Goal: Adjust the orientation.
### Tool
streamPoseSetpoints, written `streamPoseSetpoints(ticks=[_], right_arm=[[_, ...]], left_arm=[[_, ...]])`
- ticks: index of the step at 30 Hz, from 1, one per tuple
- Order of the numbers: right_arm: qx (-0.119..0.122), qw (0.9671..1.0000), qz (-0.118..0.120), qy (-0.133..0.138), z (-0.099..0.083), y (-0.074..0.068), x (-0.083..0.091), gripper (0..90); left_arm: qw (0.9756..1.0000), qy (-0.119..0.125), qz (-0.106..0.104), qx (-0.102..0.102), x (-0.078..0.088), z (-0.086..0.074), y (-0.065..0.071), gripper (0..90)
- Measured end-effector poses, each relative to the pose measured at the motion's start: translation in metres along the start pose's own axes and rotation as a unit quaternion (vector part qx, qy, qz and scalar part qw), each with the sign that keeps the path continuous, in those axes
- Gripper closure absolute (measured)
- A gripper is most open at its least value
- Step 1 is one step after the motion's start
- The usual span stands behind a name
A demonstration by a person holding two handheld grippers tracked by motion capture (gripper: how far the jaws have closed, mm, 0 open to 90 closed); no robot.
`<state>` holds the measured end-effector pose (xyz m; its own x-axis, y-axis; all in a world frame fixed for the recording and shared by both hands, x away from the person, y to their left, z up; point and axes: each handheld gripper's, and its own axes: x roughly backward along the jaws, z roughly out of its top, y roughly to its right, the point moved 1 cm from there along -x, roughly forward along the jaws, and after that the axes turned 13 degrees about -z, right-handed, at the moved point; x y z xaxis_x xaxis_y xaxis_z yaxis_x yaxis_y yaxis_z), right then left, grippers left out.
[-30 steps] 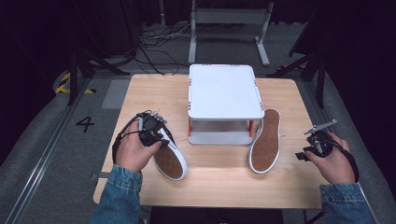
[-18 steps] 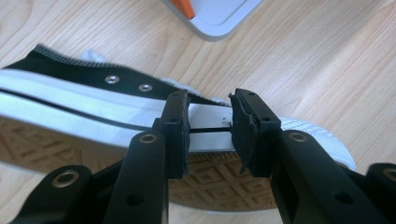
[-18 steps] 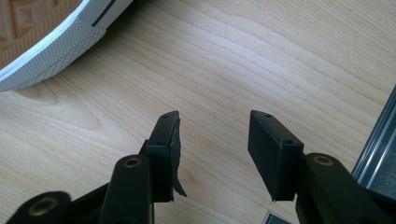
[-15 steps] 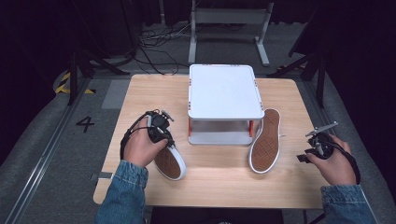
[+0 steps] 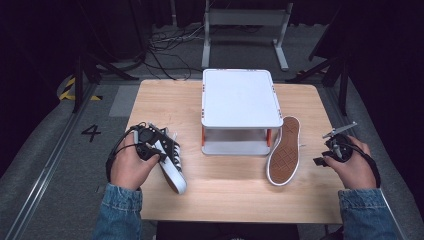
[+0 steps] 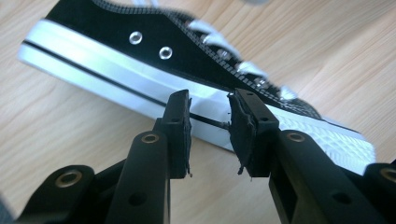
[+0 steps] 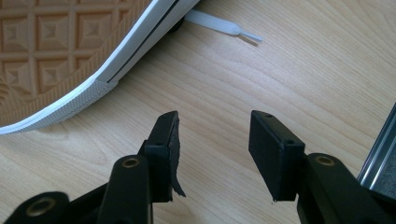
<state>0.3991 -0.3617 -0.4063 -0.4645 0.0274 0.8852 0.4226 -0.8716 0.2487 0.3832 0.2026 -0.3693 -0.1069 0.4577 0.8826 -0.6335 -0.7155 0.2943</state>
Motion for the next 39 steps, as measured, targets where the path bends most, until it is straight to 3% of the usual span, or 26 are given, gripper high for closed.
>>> streamPoseSetpoints(ticks=[2, 5, 9, 11, 13, 15, 21, 22, 24, 25, 26, 27, 31, 34, 37, 38, 39], right_arm=[[0.0, 1.0, -0.001, 0.0, 0.001, 0.001, 0.0, 53.7], [0.001, 1.0, -0.002, -0.001, 0.002, 0.0, 0.0, 53.1], [0.004, 1.0, -0.001, -0.001, 0.004, -0.001, 0.0, 53.2], [0.005, 1.0, -0.002, 0.0, 0.005, -0.002, 0.0, 53.1], [0.007, 1.0, -0.001, -0.002, 0.005, -0.003, -0.001, 52.8], [0.006, 1.0, -0.002, -0.003, 0.005, -0.003, -0.001, 52.6], [0.006, 1.0, -0.001, -0.001, 0.005, -0.004, 0.0, 52.4], [0.006, 1.0, -0.001, -0.001, 0.005, -0.004, 0.0, 52.4], [0.005, 1.0, 0.001, -0.005, 0.005, -0.004, -0.002, 51.1], [0.005, 1.0, 0.001, -0.005, 0.005, -0.004, -0.002, 51.1], [0.005, 1.0, 0.004, -0.006, 0.005, -0.004, -0.003, 51.0], [0.005, 1.0, 0.004, -0.006, 0.005, -0.004, -0.003, 51.0], [0.003, 1.0, 0.003, -0.005, 0.005, -0.003, -0.002, 51.0], [0.003, 1.0, 0.004, -0.005, 0.004, -0.003, -0.003, 51.0], [0.002, 1.0, 0.004, -0.004, 0.003, -0.003, -0.003, 51.0], [0.002, 1.0, 0.004, -0.003, 0.003, -0.002, -0.003, 51.0], [0.002, 1.0, 0.004, -0.002, 0.002, -0.002, -0.003, 51.0]], left_arm=[[1.0, -0.002, -0.001, -0.001, 0.003, -0.005, -0.002, 68.2], [0.9996, 0.012, -0.017, 0.017, 0.005, -0.015, -0.008, 68.4], [0.9991, -0.012, -0.009, 0.039, 0.01, -0.027, -0.016, 68.6], [0.9986, -0.007, -0.023, 0.048, 0.011, -0.032, -0.02, 68.5], [0.9971, 0.014, -0.048, 0.058, 0.011, -0.037, -0.026, 69.2], [0.9958, 0.014, -0.057, 0.071, 0.012, -0.043, -0.031, 69.3], [0.9932, -0.04, -0.038, 0.103, 0.01, -0.056, -0.04, 71.8], [0.9932, -0.04, -0.038, 0.103, 0.01, -0.056, -0.04, 71.8], [0.9883, -0.077, -0.03, 0.128, 0.001, -0.065, -0.049, 71.8], [0.9883, -0.077, -0.03, 0.128, 0.001, -0.065, -0.049, 71.8], [0.9857, -0.084, -0.033, 0.142, -0.011, -0.071, -0.058, 71.3], [0.9854, -0.068, -0.049, 0.148, -0.011, -0.072, -0.061, 72.5], [0.9873, -0.052, -0.039, 0.145, -0.004, -0.072, -0.06, 67.2], [0.9868, -0.071, -0.034, 0.142, -0.004, -0.072, -0.054, 63.6], [0.9844, -0.095, -0.037, 0.143, -0.005, -0.074, -0.051, 63.5], [0.9807, -0.129, -0.045, 0.14, -0.007, -0.077, -0.049, 64.5], [0.979, -0.141, -0.052, 0.137, -0.009, -0.077, -0.047, 65.8]])
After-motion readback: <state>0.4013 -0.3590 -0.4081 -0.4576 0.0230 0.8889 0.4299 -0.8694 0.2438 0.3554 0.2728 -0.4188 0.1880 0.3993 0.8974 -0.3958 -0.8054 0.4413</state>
